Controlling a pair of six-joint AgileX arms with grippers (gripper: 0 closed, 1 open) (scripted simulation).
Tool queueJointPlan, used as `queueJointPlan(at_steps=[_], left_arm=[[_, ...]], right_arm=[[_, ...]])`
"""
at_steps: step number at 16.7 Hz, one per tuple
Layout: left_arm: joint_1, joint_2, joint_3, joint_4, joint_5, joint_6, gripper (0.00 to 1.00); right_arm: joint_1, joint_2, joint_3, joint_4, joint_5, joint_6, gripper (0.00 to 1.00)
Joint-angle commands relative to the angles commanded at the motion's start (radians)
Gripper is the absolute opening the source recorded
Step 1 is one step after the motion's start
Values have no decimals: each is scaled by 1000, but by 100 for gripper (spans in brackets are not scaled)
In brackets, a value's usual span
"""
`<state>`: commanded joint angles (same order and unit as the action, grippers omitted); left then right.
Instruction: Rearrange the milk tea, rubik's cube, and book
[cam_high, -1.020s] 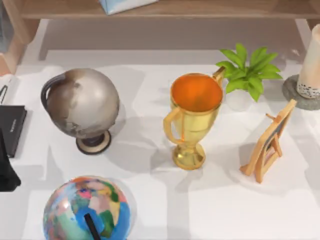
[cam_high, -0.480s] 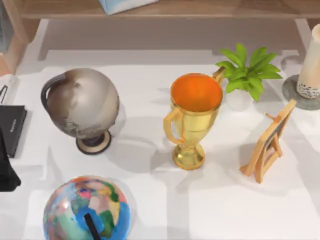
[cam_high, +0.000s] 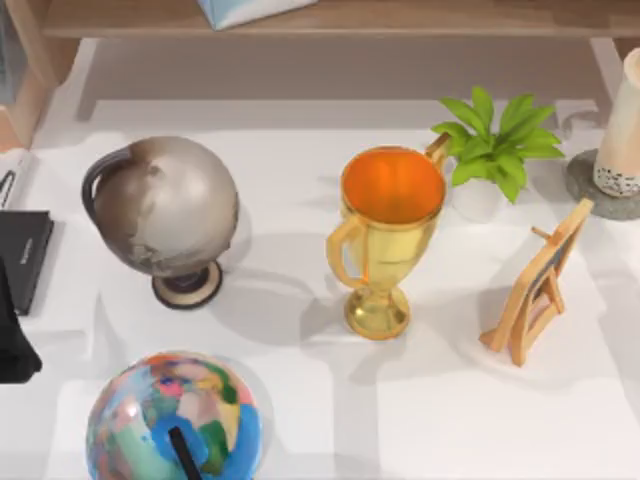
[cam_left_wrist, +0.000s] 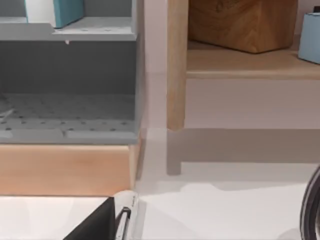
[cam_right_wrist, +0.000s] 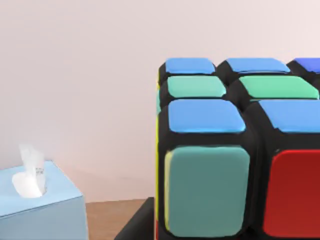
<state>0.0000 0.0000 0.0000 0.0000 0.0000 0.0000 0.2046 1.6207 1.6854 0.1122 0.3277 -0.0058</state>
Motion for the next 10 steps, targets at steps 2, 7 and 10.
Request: queueJointPlan(at_steps=[2, 7, 10], left_arm=[[0, 0, 0, 0, 0, 0, 100], [0, 0, 0, 0, 0, 0, 100], [0, 0, 0, 0, 0, 0, 100]], right_arm=[[-14, 94, 115, -13, -15, -2, 0], [55, 303, 222, -69, -32, 16, 0], [62, 320, 217, -78, -31, 20, 0]])
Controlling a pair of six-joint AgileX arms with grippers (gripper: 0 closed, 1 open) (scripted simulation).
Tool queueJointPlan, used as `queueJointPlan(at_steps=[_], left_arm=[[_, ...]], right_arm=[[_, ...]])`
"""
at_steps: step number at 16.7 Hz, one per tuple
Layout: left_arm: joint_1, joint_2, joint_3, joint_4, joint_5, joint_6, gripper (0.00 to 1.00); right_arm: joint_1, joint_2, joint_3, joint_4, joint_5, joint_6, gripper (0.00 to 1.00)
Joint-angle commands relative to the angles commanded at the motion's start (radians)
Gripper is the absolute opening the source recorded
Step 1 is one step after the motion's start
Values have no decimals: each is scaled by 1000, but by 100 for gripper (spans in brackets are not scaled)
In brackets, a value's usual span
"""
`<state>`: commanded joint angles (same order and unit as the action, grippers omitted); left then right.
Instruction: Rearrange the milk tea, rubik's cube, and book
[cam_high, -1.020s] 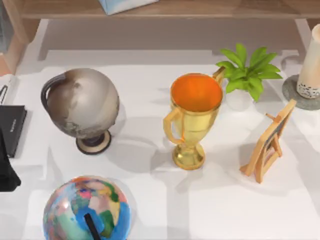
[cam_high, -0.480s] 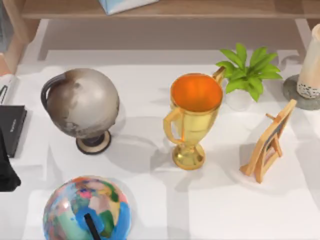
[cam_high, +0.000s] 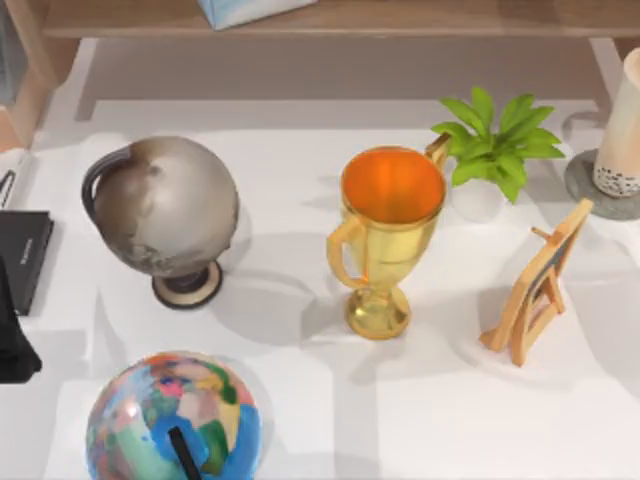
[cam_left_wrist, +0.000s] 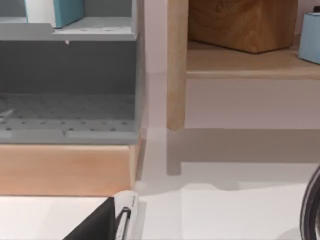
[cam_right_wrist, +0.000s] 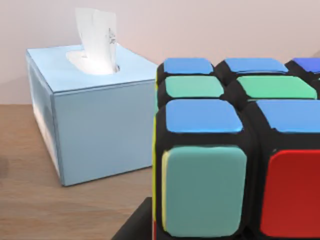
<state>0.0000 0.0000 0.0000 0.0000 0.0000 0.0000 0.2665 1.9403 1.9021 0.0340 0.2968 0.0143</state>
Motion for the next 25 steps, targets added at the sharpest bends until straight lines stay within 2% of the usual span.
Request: queueJointPlan(at_steps=[2, 15, 25], left_arm=[[0, 0, 0, 0, 0, 0, 100], [0, 0, 0, 0, 0, 0, 100], [0, 0, 0, 0, 0, 0, 100]], right_arm=[[0, 0, 0, 0, 0, 0, 0], [0, 0, 0, 0, 0, 0, 98], [-1, -3, -4, 1, 0, 0, 100]])
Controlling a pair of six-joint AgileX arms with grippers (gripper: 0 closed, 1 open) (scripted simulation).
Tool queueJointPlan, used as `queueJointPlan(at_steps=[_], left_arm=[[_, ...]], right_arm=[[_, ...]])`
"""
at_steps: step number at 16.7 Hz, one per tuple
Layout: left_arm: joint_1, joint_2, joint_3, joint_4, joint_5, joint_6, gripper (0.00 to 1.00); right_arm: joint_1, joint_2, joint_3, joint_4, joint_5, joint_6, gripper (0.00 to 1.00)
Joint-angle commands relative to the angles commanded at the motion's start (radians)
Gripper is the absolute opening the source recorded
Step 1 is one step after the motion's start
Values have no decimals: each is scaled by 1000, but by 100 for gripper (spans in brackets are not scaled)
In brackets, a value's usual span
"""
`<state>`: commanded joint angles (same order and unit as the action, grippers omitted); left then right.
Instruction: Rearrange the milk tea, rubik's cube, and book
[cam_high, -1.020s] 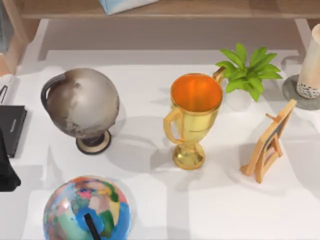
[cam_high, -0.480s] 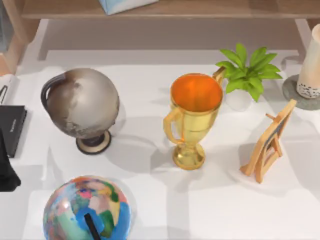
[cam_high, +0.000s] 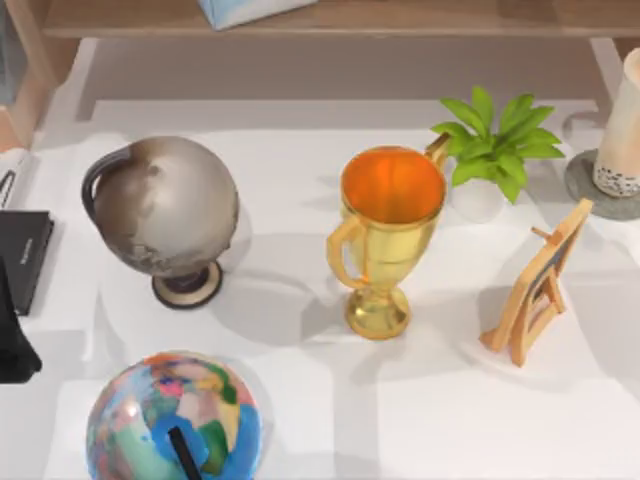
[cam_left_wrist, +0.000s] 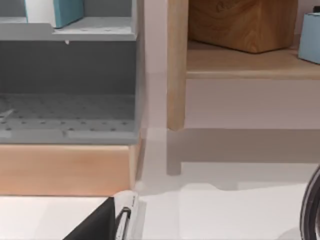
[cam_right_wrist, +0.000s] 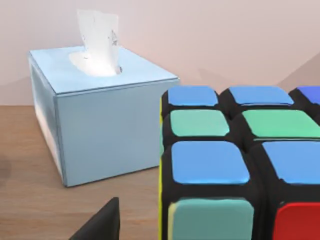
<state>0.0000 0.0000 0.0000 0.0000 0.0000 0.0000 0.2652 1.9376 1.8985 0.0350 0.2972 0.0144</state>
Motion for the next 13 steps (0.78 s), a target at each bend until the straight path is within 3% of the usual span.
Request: queueJointPlan(at_steps=[13], left_arm=[[0, 0, 0, 0, 0, 0, 100]], right_arm=[[14, -122, -161, 36, 17, 1, 100]])
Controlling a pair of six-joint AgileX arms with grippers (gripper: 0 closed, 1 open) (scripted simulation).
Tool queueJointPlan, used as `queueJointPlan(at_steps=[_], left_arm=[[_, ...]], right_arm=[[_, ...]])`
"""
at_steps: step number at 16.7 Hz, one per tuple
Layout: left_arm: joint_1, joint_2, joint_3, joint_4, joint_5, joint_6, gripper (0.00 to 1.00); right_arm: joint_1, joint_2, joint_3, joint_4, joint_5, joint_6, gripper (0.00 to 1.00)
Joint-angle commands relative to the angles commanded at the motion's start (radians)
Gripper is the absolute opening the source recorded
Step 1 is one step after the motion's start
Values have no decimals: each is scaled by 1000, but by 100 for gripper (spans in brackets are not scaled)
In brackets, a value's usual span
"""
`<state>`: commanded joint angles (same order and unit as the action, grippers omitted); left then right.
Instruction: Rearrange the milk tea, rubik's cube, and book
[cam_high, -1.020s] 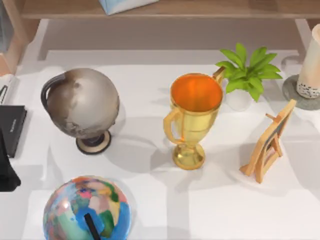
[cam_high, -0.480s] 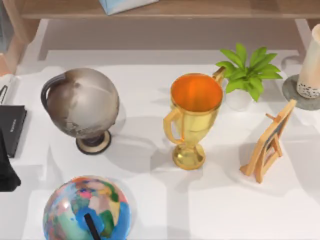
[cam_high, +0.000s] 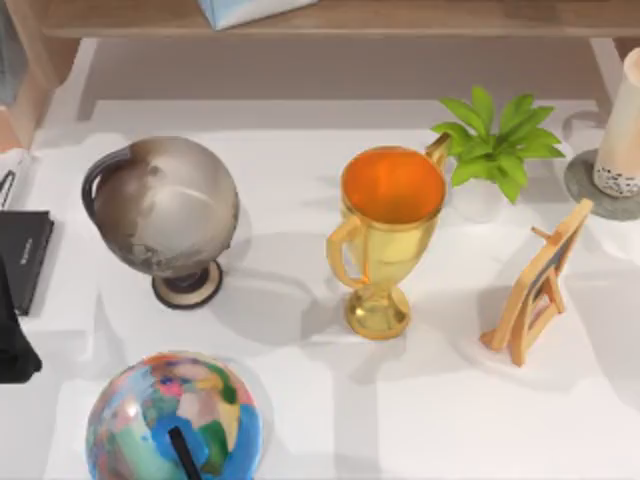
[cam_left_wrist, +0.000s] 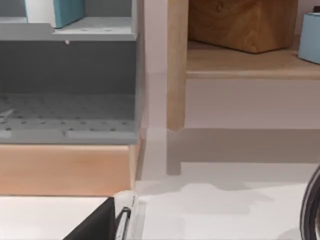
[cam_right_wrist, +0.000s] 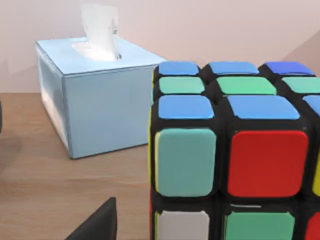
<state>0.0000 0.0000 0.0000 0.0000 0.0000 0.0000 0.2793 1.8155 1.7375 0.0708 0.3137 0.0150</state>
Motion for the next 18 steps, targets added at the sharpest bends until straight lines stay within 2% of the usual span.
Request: queueJointPlan(at_steps=[3, 7, 18], left_arm=[[0, 0, 0, 0, 0, 0, 100], [0, 0, 0, 0, 0, 0, 100], [0, 0, 0, 0, 0, 0, 100]], right_arm=[[-14, -83, -82, -4, -17, 0, 100], [-51, -333, -321, -13, -62, -1, 100], [-207, -1423, -1351, -53, -236, -10, 100]])
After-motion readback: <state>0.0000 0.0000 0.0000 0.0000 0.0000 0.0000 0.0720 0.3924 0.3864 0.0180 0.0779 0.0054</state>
